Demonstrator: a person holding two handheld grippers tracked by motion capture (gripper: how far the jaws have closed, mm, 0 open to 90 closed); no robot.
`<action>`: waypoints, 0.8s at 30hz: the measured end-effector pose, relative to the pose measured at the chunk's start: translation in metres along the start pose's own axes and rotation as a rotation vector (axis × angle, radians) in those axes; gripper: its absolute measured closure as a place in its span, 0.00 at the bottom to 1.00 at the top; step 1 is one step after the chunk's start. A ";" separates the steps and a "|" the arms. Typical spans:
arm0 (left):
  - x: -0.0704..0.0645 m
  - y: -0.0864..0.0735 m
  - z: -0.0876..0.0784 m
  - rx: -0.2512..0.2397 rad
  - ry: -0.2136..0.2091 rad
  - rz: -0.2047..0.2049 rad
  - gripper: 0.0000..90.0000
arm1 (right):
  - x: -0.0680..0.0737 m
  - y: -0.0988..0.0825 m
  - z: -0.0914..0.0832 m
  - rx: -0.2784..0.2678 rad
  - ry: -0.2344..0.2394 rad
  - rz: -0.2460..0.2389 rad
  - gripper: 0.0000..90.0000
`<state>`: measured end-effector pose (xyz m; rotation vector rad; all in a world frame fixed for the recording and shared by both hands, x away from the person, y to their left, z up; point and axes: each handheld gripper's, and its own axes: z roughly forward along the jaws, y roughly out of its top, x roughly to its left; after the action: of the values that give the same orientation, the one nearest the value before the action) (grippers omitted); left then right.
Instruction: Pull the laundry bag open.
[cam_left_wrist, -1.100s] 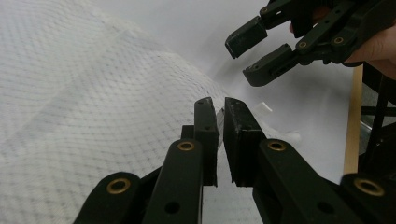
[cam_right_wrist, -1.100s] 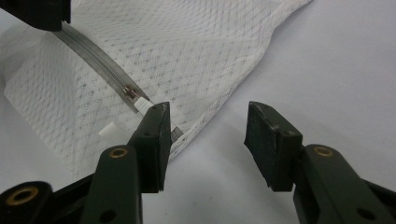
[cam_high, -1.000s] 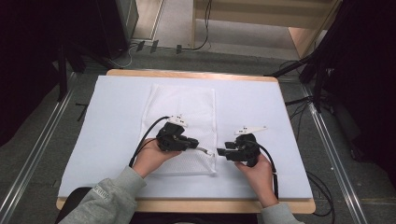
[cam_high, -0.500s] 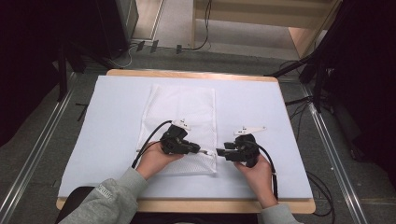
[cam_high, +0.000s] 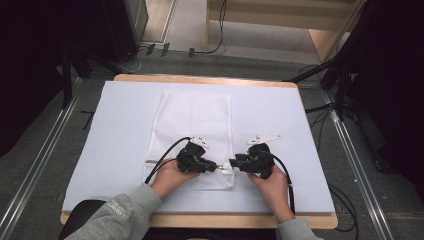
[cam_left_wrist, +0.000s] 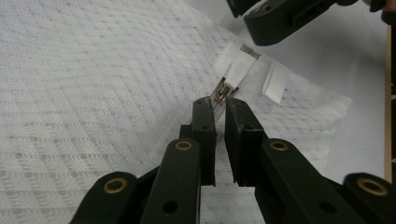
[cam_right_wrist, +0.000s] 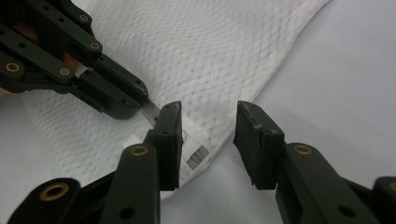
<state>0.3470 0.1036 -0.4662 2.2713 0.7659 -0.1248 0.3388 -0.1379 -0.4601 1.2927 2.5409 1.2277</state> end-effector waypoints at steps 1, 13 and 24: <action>0.000 0.000 0.000 0.001 0.001 0.006 0.93 | 0.001 0.000 0.001 0.001 -0.001 0.006 0.75; -0.001 0.000 0.000 0.000 0.008 0.027 0.93 | 0.011 0.004 0.021 0.065 0.016 -0.021 1.00; 0.002 0.000 -0.003 0.014 0.012 0.020 0.94 | 0.008 -0.001 0.019 0.073 0.054 -0.011 1.00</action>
<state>0.3482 0.1067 -0.4647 2.2938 0.7507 -0.1077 0.3401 -0.1209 -0.4715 1.2752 2.6497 1.1948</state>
